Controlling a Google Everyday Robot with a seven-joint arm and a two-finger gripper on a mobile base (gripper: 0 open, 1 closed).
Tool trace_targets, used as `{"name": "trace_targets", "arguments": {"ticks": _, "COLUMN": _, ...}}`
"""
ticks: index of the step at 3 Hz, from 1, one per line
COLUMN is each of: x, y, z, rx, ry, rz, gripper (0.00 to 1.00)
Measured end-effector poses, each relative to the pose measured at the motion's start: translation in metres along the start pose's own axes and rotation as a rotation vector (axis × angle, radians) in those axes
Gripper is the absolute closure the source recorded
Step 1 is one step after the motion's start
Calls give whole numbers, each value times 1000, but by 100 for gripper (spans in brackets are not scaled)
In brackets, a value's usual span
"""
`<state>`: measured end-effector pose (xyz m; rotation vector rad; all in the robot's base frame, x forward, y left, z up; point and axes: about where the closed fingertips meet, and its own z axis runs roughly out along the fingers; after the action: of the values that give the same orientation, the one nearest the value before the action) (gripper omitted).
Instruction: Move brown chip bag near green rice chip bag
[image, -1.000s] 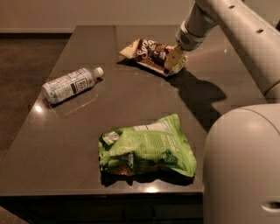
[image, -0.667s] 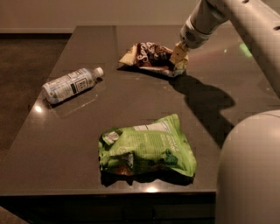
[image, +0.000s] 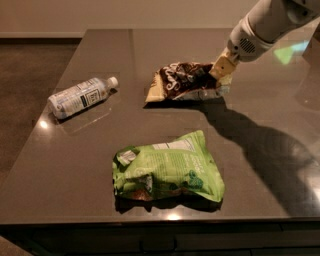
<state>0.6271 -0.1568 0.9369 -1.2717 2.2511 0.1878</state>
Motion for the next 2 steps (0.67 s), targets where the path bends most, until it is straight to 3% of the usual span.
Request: {"name": "trace_targets", "arguments": {"ticks": 2, "x": 36, "y": 72, "z": -47, "rx": -107, "ry": -30, "rz": -4, "gripper": 100}}
